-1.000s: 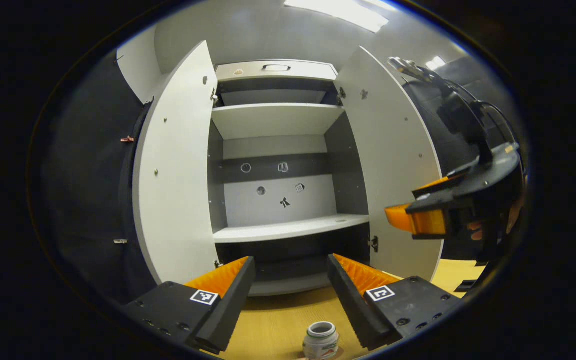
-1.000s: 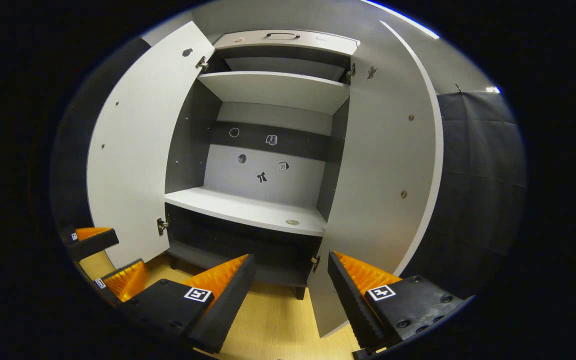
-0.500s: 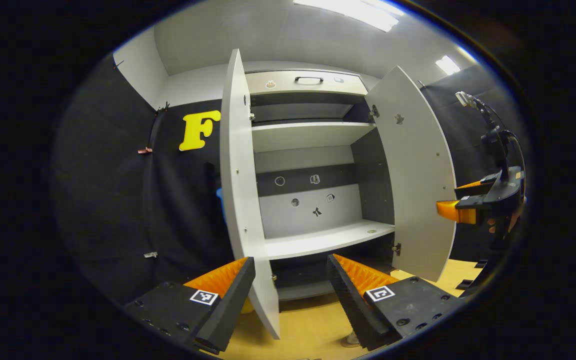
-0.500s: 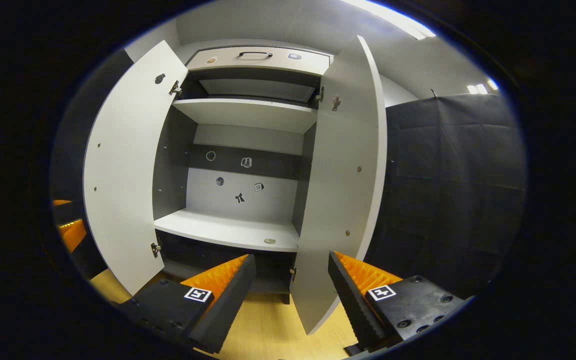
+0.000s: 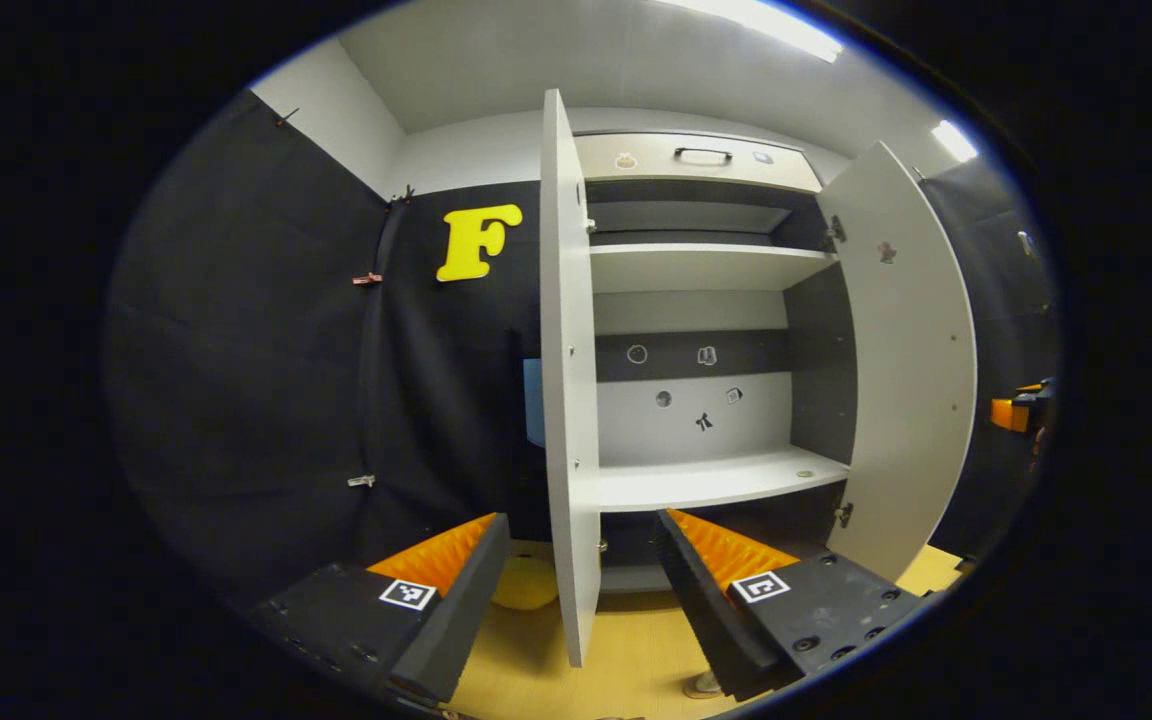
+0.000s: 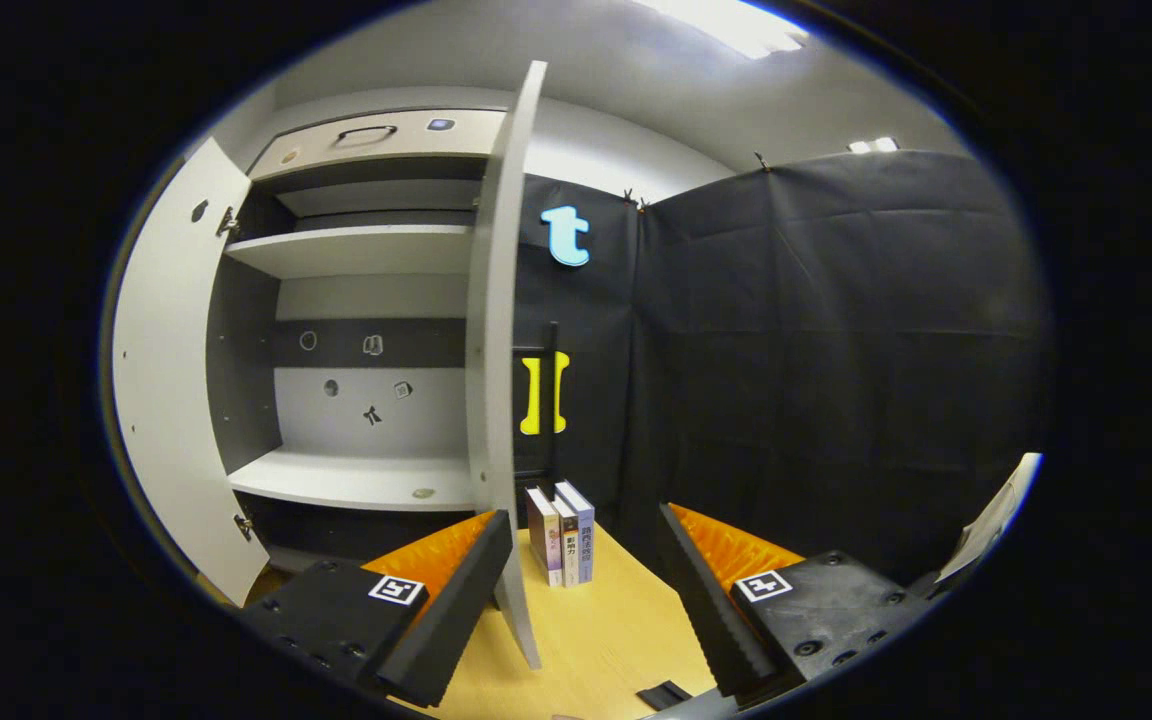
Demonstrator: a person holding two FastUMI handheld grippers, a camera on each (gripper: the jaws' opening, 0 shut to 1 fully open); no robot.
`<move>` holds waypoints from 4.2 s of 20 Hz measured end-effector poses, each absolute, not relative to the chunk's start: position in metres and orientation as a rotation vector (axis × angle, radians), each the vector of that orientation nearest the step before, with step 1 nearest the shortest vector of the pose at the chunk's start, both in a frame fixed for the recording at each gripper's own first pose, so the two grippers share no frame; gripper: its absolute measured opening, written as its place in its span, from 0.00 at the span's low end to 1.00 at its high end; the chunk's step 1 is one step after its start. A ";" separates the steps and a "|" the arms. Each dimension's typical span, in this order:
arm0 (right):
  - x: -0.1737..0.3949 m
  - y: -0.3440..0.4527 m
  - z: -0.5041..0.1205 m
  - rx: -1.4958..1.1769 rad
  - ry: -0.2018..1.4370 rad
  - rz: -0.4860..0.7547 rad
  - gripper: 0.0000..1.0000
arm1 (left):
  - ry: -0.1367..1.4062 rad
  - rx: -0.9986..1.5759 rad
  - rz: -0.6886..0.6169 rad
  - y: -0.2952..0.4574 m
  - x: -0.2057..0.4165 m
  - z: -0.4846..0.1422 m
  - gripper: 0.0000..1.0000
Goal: Grasp the bottle in the cabinet with the left hand and place it on the coaster, then close the right door with the right hand and the left door with the left hand.
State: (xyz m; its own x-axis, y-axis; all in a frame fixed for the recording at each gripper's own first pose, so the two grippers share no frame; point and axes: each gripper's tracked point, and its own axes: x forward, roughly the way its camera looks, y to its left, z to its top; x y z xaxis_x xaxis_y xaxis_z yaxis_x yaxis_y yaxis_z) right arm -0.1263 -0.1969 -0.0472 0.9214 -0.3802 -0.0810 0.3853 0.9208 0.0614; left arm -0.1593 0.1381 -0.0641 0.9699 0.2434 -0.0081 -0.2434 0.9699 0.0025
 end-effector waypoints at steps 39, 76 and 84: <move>-0.002 -0.103 -0.028 0.035 -0.010 -0.027 0.94 | -0.027 0.088 0.499 0.203 -0.157 -0.042 0.92; -0.097 -0.073 -0.052 0.008 0.131 -0.264 0.98 | -0.047 0.066 0.138 0.279 -0.030 -0.058 0.77; -0.072 -0.081 -0.056 0.025 0.131 -0.182 0.98 | -0.043 0.064 0.109 0.230 -0.029 -0.057 0.78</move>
State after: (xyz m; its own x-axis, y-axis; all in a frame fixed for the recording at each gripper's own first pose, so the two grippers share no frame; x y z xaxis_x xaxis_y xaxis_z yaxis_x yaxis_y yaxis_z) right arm -0.0719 -0.0812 -0.0556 0.9749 -0.1790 -0.1322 0.1823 0.9832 0.0132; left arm -0.0286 0.2304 -0.0569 0.9932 0.1071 0.0463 -0.1098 0.9921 0.0613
